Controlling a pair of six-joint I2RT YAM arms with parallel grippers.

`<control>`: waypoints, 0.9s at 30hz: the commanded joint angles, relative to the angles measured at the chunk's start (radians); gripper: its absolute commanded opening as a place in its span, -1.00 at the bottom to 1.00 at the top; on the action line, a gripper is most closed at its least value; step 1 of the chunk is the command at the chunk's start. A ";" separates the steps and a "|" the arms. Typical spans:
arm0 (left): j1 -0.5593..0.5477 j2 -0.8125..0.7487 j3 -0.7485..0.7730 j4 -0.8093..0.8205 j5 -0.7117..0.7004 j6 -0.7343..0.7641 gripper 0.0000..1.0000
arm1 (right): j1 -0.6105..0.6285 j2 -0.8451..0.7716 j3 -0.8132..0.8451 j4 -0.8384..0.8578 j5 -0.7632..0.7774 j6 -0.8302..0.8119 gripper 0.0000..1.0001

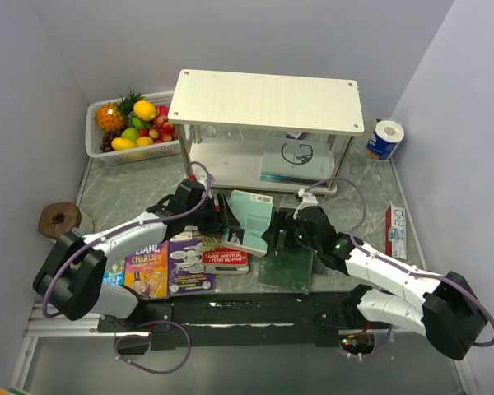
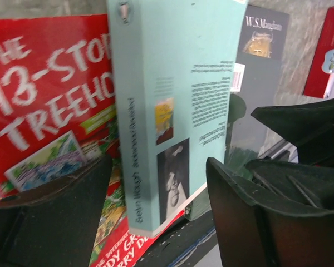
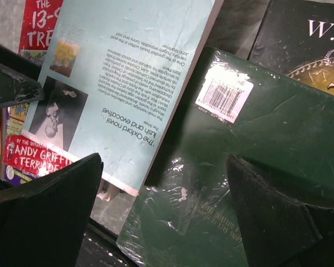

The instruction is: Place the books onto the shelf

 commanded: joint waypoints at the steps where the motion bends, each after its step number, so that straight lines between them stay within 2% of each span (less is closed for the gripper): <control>1: -0.004 0.045 0.041 0.033 0.089 0.048 0.52 | 0.003 0.010 -0.007 0.033 -0.031 -0.009 0.99; 4: -0.004 0.066 0.034 0.070 0.160 0.063 0.54 | 0.003 0.034 -0.001 0.026 -0.053 -0.011 0.99; 8: -0.004 0.122 0.036 0.138 0.333 0.071 0.44 | 0.004 0.047 -0.008 0.036 -0.090 -0.016 0.99; 11: -0.003 0.125 0.021 0.197 0.396 0.048 0.05 | 0.003 0.045 -0.016 0.036 -0.094 -0.023 0.99; 12: -0.004 0.120 0.016 0.215 0.404 0.043 -0.29 | 0.004 0.045 -0.012 0.030 -0.093 -0.026 0.99; 14: -0.004 0.102 0.008 0.226 0.416 0.042 -0.65 | 0.003 0.041 -0.010 0.023 -0.088 -0.033 0.99; 15: -0.004 0.094 0.008 0.216 0.413 0.043 -0.97 | 0.004 0.036 -0.005 0.020 -0.088 -0.036 0.99; 18: -0.003 0.036 0.008 0.203 0.392 0.046 -0.98 | 0.004 -0.007 0.016 -0.020 -0.073 -0.042 0.99; 20: -0.001 -0.060 0.013 0.171 0.360 0.039 -0.98 | 0.004 -0.082 0.030 -0.063 -0.076 -0.043 0.99; 24: -0.003 -0.290 0.079 0.024 0.217 0.049 -0.98 | 0.009 -0.258 0.109 -0.172 -0.049 -0.063 0.99; 25: -0.004 -0.380 0.127 -0.029 0.145 0.054 -0.98 | 0.009 -0.325 0.126 -0.192 -0.033 -0.071 0.99; 27: -0.004 -0.458 0.184 -0.076 0.067 0.063 -0.98 | 0.010 -0.384 0.187 -0.250 0.020 -0.098 0.99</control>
